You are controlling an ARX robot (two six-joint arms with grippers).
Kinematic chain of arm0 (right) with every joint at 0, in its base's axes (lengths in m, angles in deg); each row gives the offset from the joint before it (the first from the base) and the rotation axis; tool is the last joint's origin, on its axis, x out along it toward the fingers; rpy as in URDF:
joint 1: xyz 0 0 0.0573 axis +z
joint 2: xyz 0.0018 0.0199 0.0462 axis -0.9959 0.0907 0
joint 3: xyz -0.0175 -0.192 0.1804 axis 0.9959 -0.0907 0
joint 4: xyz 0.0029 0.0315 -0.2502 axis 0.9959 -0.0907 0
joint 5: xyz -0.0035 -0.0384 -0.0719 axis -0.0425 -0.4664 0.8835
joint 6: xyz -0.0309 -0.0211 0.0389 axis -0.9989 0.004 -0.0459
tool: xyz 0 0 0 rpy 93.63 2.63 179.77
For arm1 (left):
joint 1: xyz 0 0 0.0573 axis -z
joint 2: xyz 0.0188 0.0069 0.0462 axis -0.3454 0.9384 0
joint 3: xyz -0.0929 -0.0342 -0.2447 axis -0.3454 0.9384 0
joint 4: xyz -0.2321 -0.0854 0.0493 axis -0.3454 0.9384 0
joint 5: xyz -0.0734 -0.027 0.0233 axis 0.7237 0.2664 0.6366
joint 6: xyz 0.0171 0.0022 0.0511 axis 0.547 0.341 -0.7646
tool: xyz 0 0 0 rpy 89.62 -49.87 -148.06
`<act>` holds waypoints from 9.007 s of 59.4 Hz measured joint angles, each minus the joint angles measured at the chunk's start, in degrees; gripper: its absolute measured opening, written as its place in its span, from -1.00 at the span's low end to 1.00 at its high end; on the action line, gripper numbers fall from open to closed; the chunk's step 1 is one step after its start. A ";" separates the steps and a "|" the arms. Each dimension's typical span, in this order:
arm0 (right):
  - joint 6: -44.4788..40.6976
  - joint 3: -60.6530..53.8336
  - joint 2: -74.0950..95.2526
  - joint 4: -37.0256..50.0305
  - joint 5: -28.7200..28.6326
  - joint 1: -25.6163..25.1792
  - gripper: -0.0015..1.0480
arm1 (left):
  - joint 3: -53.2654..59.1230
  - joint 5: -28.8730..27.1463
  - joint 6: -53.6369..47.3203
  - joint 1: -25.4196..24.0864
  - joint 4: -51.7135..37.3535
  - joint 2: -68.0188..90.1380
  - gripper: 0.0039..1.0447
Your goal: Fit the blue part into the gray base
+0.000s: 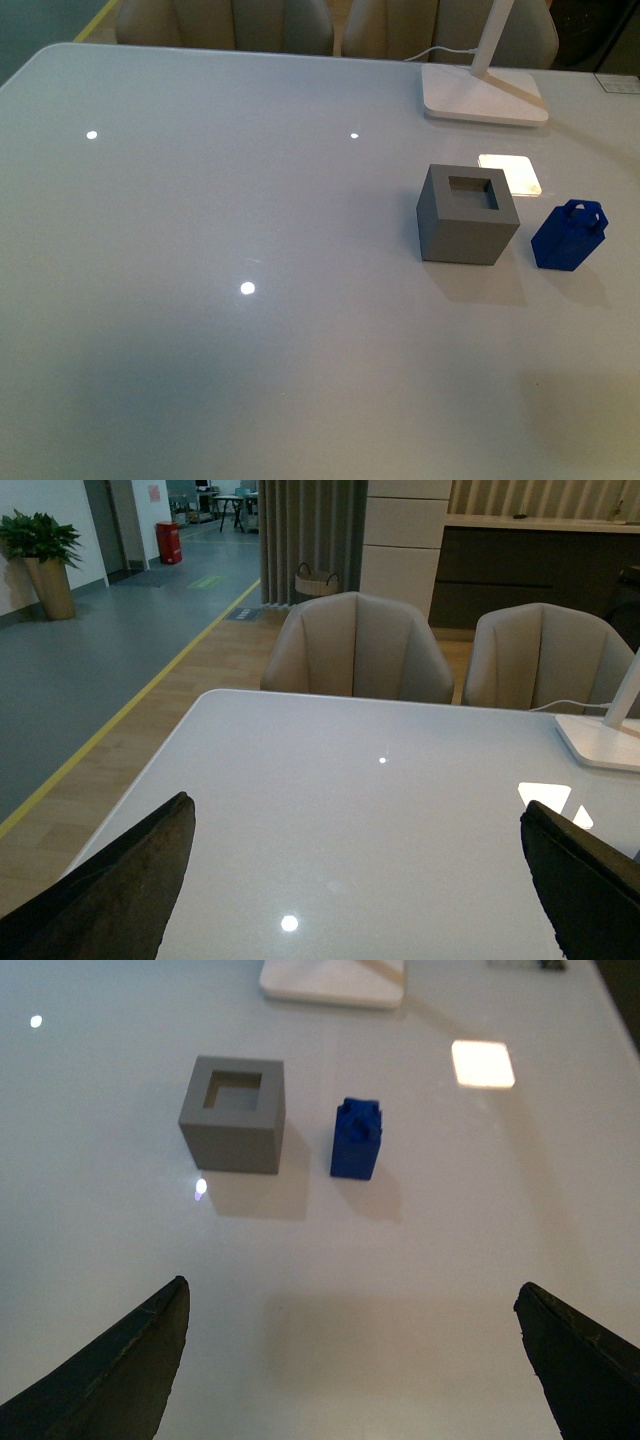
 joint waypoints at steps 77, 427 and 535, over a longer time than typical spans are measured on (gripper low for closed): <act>10.34 55.12 100.67 15.02 -5.84 -8.26 0.83 | 0.00 -0.02 0.00 0.00 0.00 -0.02 0.86; 2.93 -12.15 3.58 43.89 -5.27 -3.58 -0.96 | 0.00 -0.04 0.00 0.00 0.00 0.00 0.86; 2.84 -12.15 -22.69 17.64 -5.27 -3.61 0.83 | 0.00 -0.04 0.02 0.00 0.00 0.00 0.86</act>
